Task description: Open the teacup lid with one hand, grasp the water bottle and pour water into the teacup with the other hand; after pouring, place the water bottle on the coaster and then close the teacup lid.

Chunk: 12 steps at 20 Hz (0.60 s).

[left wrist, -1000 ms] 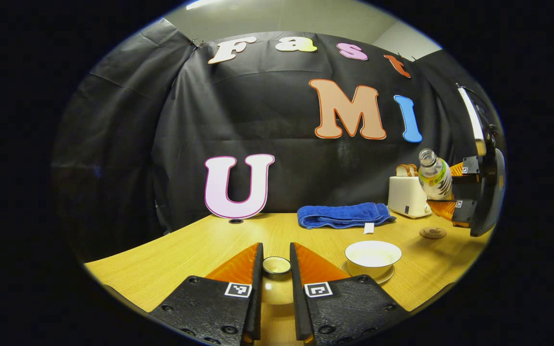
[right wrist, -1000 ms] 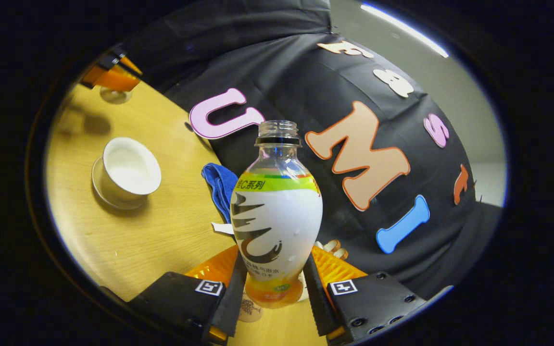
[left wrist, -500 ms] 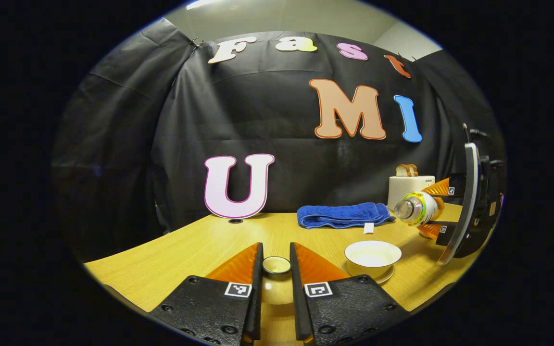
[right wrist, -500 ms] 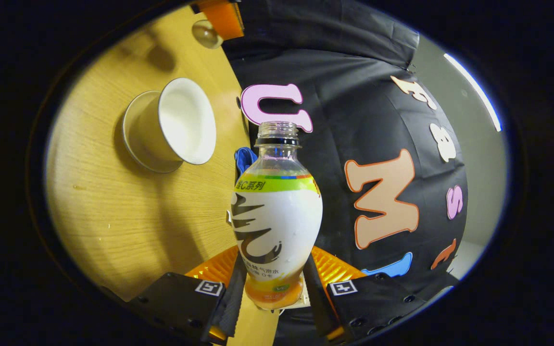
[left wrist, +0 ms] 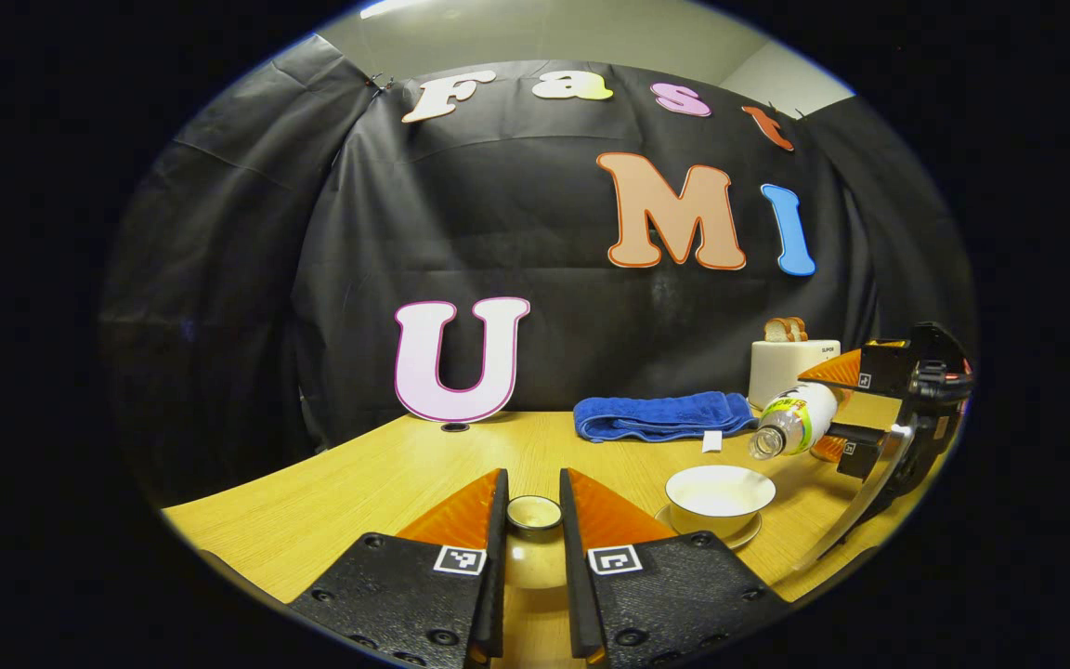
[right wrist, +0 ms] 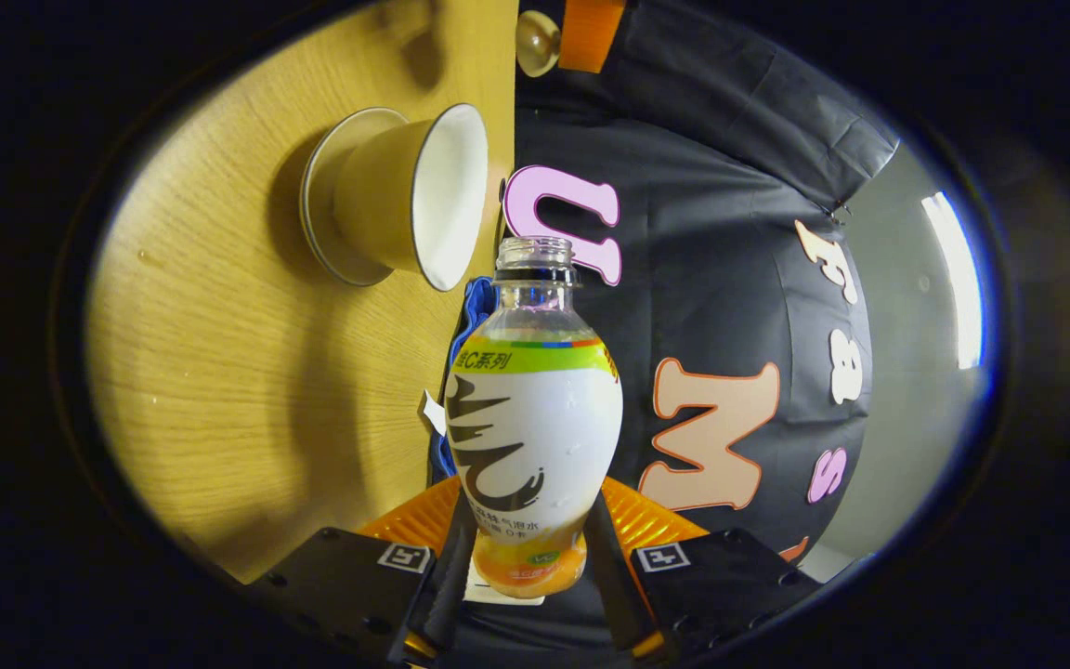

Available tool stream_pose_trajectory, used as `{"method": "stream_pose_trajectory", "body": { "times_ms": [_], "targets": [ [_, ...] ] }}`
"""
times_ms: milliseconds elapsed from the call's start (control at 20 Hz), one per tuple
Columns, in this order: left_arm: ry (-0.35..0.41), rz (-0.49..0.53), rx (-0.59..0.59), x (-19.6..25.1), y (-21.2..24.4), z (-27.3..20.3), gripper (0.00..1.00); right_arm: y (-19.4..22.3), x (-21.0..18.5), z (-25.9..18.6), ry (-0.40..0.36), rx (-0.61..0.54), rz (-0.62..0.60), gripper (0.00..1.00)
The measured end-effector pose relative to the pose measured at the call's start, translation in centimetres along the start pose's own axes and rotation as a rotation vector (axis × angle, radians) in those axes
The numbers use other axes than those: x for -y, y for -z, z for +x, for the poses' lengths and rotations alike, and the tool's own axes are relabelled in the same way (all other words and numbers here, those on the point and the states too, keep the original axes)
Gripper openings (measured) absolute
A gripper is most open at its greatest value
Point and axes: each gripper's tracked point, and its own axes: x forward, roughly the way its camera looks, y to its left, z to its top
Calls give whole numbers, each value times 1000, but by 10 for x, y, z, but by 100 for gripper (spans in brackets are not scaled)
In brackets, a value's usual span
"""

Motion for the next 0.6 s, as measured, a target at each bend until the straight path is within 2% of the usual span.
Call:
{"method": "stream_pose_trajectory", "body": {
  "times_ms": [600],
  "targets": [
    [1, 0, 0, 0, 0, 0, 24, -8, 20, -3, 97, 34, -211, 66]
  ]
}}
